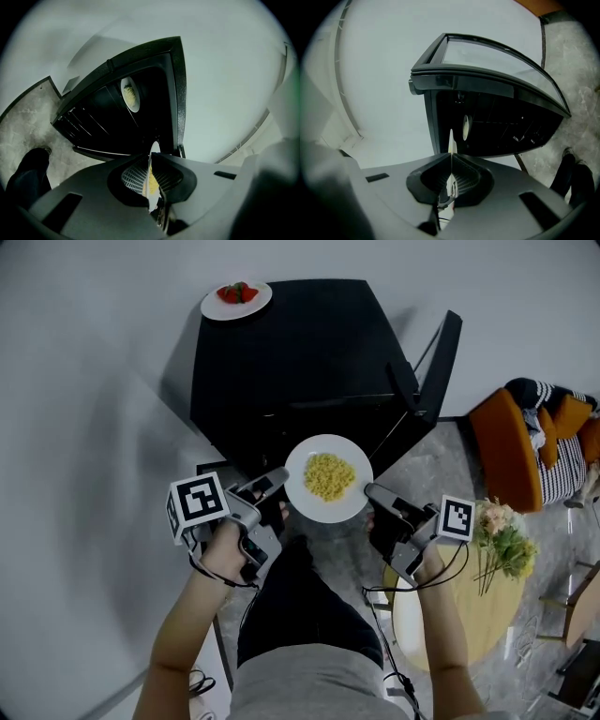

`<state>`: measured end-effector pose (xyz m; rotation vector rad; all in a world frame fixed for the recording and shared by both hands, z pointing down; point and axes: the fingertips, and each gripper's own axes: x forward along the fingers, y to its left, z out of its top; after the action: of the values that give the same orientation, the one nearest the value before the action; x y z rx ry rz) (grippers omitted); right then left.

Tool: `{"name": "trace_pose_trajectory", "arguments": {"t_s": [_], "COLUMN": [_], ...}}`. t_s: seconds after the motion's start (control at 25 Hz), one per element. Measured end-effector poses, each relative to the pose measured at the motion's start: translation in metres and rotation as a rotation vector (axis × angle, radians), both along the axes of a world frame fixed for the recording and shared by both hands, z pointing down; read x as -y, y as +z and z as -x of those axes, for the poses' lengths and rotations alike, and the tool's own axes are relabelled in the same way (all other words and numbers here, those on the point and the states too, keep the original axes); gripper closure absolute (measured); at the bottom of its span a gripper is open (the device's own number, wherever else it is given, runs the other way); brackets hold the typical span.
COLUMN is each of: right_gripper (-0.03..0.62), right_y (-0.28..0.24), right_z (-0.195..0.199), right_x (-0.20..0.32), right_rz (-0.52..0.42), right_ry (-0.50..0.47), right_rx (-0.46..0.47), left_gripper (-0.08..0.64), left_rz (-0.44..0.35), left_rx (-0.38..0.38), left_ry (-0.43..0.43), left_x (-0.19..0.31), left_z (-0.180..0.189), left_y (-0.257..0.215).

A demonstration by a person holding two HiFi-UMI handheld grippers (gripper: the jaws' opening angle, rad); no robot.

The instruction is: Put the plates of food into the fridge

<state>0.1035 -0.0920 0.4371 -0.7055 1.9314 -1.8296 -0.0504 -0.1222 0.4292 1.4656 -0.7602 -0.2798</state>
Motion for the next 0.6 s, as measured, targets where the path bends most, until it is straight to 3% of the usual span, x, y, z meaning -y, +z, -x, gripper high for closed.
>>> {"name": "trace_pose_trajectory", "arguments": {"t_s": [0.6], "right_gripper": [0.574], "right_y": [-0.009], "right_z": [0.0], "right_x": [-0.006], "right_rz": [-0.038], "right_ry": [0.073], "right_rx": [0.145], "left_gripper": [0.536], "left_rz": [0.016], "left_rx": [-0.076], "left_ry": [-0.069], "left_x": [0.006], "left_z": [0.002], "left_y": [-0.015]}}
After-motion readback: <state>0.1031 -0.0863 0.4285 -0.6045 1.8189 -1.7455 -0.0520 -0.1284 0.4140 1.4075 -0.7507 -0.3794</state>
